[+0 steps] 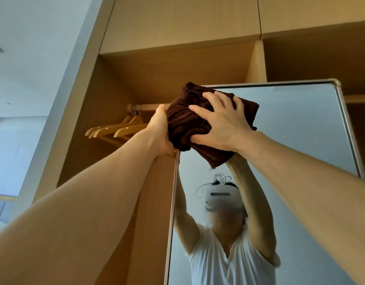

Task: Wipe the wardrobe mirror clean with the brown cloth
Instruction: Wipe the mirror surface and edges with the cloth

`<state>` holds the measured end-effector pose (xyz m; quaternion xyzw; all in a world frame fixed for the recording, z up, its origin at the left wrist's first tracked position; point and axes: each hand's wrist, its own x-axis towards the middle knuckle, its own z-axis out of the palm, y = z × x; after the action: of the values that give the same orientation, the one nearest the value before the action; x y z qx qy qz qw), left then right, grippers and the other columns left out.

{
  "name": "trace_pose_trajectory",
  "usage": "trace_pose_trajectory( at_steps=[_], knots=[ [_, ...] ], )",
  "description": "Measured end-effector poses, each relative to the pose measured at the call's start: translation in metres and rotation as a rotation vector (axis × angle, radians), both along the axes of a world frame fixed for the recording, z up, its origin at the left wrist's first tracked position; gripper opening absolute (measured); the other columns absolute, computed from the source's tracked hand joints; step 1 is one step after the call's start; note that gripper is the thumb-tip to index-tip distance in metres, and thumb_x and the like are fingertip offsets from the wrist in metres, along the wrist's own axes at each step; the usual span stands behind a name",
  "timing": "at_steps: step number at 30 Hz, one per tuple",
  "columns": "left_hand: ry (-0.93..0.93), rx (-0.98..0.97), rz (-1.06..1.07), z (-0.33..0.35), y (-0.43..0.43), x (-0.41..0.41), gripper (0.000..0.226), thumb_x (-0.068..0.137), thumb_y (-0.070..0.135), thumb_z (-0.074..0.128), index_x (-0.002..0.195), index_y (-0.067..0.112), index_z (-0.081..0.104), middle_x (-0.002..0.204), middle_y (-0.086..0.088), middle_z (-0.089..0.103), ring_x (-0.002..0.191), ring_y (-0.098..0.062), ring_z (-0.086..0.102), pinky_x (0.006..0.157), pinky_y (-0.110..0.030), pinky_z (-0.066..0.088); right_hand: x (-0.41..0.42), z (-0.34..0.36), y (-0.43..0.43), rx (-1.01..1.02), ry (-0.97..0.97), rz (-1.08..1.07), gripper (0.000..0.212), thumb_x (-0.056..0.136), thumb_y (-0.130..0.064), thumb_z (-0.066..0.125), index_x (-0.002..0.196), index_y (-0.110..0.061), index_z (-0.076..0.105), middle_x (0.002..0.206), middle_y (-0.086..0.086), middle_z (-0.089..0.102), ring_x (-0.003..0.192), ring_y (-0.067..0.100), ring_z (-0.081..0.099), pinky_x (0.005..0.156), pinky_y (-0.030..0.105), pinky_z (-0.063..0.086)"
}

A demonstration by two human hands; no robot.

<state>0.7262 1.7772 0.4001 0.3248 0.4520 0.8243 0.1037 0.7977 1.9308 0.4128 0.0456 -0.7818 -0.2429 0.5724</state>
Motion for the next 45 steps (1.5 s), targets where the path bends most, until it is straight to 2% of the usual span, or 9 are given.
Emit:
trace_pose_trajectory(
  at_steps=[4,10,20,25,28,33,37,42,45],
  knots=[
    [-0.057,-0.103,0.032,-0.039,-0.001,-0.008,0.074,0.086,0.074,0.026,0.115,0.016,0.062,0.112,-0.016,0.067,0.101,-0.037,0.063,0.078,-0.052,0.054,-0.005,-0.038,-0.002,0.045,-0.012,-0.036,0.073,0.078,-0.065,0.053,0.142,-0.042,0.028,0.155,0.002,0.013,0.143,0.028,0.004,0.112,0.058,0.002],
    [-0.111,0.074,-0.082,-0.085,0.001,-0.008,0.074,0.087,0.073,0.028,0.111,0.012,0.063,0.108,-0.018,0.068,0.094,-0.038,0.066,0.067,-0.051,0.058,-0.008,-0.114,-0.003,0.016,0.099,0.020,0.063,0.081,-0.054,0.060,0.137,-0.033,0.044,0.149,0.009,0.031,0.139,0.033,0.021,0.109,0.059,0.011],
    [0.043,-0.116,0.140,-0.144,0.002,0.018,0.063,0.092,0.064,0.031,0.129,0.018,0.054,0.130,-0.006,0.058,0.120,-0.027,0.053,0.104,-0.048,0.039,0.016,-0.236,0.008,-0.002,0.008,0.006,0.056,0.081,-0.046,0.064,0.131,-0.026,0.052,0.144,0.014,0.041,0.136,0.036,0.030,0.109,0.061,0.016],
    [0.568,-0.365,0.675,-0.184,0.022,0.047,0.050,0.094,0.039,0.048,0.140,0.019,0.043,0.141,0.002,0.045,0.110,-0.007,0.044,0.092,-0.024,0.036,0.029,-0.283,0.021,0.078,-0.073,-0.011,0.058,0.078,-0.041,0.070,0.131,-0.025,0.052,0.143,0.013,0.042,0.136,0.036,0.031,0.109,0.062,0.017],
    [0.910,-0.529,0.875,-0.243,0.023,0.059,0.046,0.092,0.027,0.051,0.136,0.018,0.046,0.146,-0.003,0.035,0.126,-0.015,0.035,0.100,-0.025,0.028,0.036,-0.300,0.025,0.067,-0.081,-0.029,0.058,0.078,-0.040,0.068,0.131,-0.026,0.052,0.143,0.013,0.042,0.136,0.036,0.032,0.109,0.062,0.018],
    [1.198,-0.729,0.907,-0.323,0.023,0.070,0.058,0.084,0.019,0.055,0.140,0.014,0.041,0.152,-0.011,0.025,0.139,-0.029,0.021,0.109,-0.040,0.027,0.045,-0.343,0.034,0.058,-0.103,-0.012,0.046,0.085,-0.038,0.053,0.130,-0.026,0.054,0.144,0.012,0.043,0.136,0.034,0.032,0.110,0.060,0.016],
    [1.316,-0.878,0.940,-0.362,0.030,0.081,0.058,0.081,0.017,0.059,0.137,0.009,0.045,0.147,-0.017,0.032,0.133,-0.035,0.032,0.105,-0.044,0.035,0.059,-0.398,0.052,0.084,-0.151,-0.018,0.052,0.080,-0.039,0.061,0.130,-0.025,0.054,0.144,0.012,0.043,0.136,0.034,0.033,0.110,0.060,0.017],
    [1.584,-1.041,0.931,-0.401,0.046,0.097,0.054,0.083,0.022,0.064,0.135,0.010,0.050,0.148,-0.018,0.036,0.136,-0.037,0.032,0.111,-0.051,0.027,0.091,-0.457,0.073,0.154,-0.281,-0.081,0.046,0.085,-0.033,0.054,0.130,-0.028,0.054,0.144,0.011,0.044,0.136,0.033,0.034,0.110,0.060,0.021],
    [1.652,-1.020,0.935,-0.395,0.063,0.111,0.054,0.085,0.020,0.061,0.136,0.010,0.048,0.150,-0.017,0.034,0.139,-0.035,0.029,0.113,-0.048,0.020,0.105,-0.445,0.085,0.242,-0.368,-0.100,0.048,0.080,-0.029,0.066,0.127,-0.026,0.057,0.140,0.011,0.048,0.134,0.032,0.038,0.107,0.060,0.026]
  ],
)
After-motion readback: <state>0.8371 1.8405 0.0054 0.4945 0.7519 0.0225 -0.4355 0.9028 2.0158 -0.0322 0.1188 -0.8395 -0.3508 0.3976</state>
